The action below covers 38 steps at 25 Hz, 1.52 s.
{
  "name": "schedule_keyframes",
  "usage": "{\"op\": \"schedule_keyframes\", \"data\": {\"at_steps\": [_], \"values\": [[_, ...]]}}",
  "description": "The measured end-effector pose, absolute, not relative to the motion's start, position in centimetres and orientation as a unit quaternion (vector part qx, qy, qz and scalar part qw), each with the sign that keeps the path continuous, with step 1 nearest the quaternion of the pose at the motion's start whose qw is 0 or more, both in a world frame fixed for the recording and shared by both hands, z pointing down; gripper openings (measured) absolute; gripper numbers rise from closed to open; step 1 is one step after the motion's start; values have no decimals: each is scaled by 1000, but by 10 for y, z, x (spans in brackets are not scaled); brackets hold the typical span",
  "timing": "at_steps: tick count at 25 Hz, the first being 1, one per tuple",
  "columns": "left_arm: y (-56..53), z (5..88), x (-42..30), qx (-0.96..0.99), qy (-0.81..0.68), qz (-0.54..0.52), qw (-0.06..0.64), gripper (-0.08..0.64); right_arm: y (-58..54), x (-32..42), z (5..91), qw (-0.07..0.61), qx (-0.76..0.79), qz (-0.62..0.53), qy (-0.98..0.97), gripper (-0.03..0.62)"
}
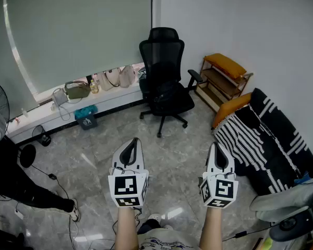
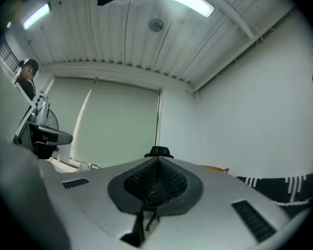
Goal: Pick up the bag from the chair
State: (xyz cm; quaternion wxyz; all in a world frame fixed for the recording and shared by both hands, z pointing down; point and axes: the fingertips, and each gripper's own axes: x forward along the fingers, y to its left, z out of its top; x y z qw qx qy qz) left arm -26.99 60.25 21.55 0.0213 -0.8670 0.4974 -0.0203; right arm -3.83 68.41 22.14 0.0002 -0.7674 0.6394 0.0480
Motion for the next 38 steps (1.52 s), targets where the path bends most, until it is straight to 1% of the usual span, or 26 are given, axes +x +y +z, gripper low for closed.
{"op": "schedule_keyframes", "data": {"at_steps": [14,23,24,25,26,27,29,33,35,38], "values": [[591,219,-282,-868,497,-20,13,14,676,-46,223,-1,-771,46,635,13],[552,227,-314,-853,523,-5,-6,14,648,-59,229,18,-774,43,631,15],[548,229,-317,-853,523,-5,-6,14,644,-63,232,17,-772,41,634,38],[543,231,-320,-854,521,-6,-6,14,639,-67,235,18,-769,38,638,75],[538,232,-322,-856,517,-5,-8,36,634,-71,237,18,-768,35,640,104],[533,234,-323,-858,514,-4,-9,79,629,-74,239,18,-767,33,641,122],[525,237,-324,-862,507,-4,-13,111,621,-80,242,19,-765,31,643,129],[509,249,-320,-867,498,-13,-20,190,603,-85,252,11,-755,22,655,177],[499,252,-319,-867,497,-14,-23,202,591,-87,256,6,-752,19,659,198],[480,257,-313,-868,496,-14,-28,209,571,-83,261,2,-749,15,663,207]]}}
